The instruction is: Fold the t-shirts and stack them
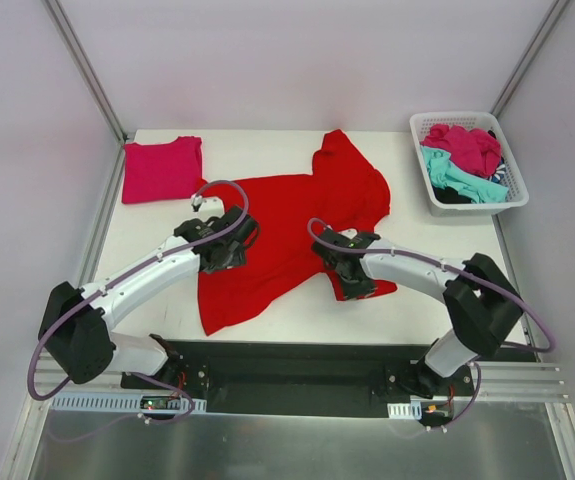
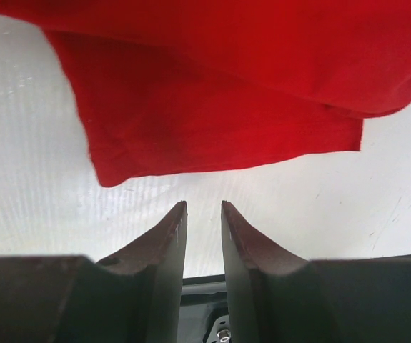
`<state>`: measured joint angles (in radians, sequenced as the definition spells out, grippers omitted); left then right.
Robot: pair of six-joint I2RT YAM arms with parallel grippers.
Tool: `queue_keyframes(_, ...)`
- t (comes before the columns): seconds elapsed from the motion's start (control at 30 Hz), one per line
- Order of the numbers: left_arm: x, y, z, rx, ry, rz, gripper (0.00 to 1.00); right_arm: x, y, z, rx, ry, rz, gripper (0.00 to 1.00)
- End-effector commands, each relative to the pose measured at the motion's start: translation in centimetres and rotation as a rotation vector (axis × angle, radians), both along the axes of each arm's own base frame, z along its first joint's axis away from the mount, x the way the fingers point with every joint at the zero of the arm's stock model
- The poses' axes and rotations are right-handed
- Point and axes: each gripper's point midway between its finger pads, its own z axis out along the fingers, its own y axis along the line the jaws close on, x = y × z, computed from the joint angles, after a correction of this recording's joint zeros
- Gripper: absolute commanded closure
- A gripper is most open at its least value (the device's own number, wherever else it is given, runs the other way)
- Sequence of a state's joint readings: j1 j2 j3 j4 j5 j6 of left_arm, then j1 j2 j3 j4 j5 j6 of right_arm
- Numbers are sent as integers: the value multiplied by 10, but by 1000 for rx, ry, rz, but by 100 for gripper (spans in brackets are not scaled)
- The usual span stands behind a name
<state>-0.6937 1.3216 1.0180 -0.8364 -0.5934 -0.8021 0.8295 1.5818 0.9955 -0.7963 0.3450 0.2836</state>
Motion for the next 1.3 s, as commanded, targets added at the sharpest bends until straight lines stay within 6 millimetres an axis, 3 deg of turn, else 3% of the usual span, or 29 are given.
queue_keyframes(0.0,6,12,17,12,-64,37,1,6,14,3,-20,-35,13,71)
queue_keyframes(0.2,4,14,-1,-14,24,47,1,7,-11,-12,-58,-8,-65,71)
queue_keyframes(0.23,3,14,-5,-18,34,48,1,5,-23,-18,-72,5,-91,71)
queue_keyframes(0.47,-2,11,-12,-37,55,31,1,10,-62,-18,-66,-2,-203,71)
queue_keyframes(0.83,-1,9,-11,-35,56,25,1,39,-76,-6,-40,-37,-289,71)
queue_keyframes(1.13,-2,9,-15,-34,69,25,1,43,-109,1,-54,-65,-373,71)
queue_keyframes(1.27,-2,7,-16,-39,68,26,1,45,-113,3,-37,-96,-411,71)
